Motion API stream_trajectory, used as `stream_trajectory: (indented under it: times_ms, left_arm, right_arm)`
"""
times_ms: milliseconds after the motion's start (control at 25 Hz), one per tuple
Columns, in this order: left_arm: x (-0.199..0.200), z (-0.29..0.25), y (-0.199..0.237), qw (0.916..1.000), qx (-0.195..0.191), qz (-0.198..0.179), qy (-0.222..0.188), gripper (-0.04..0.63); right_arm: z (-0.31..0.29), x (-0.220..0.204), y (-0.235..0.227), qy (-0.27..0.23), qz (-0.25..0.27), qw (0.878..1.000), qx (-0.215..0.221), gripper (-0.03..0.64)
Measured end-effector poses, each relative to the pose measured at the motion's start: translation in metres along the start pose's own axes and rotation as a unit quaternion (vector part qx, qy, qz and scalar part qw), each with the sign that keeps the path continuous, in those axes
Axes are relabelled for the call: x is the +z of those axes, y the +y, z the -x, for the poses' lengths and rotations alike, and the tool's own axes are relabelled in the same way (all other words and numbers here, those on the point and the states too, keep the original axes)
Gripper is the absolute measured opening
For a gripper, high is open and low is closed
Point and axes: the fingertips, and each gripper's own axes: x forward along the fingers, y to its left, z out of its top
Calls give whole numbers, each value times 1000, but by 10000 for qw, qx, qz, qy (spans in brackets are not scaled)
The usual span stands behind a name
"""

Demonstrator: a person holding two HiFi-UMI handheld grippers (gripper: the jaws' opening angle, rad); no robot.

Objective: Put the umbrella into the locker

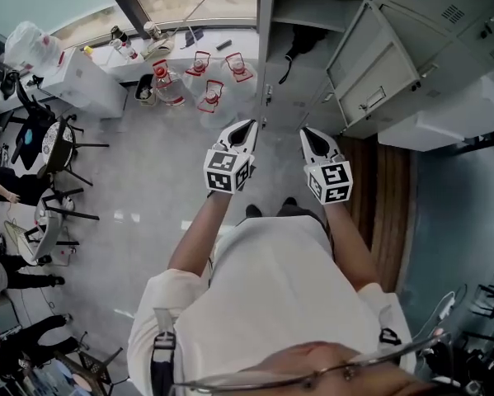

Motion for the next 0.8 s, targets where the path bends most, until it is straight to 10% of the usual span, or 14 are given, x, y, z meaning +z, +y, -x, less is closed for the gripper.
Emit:
stream_trajectory:
  times_ms: [800]
  left_arm:
    - [18, -18, -42, 9995, 149, -18, -262, 5]
  right_arm:
    - [30, 24, -47, -308, 188, 9993, 107, 6]
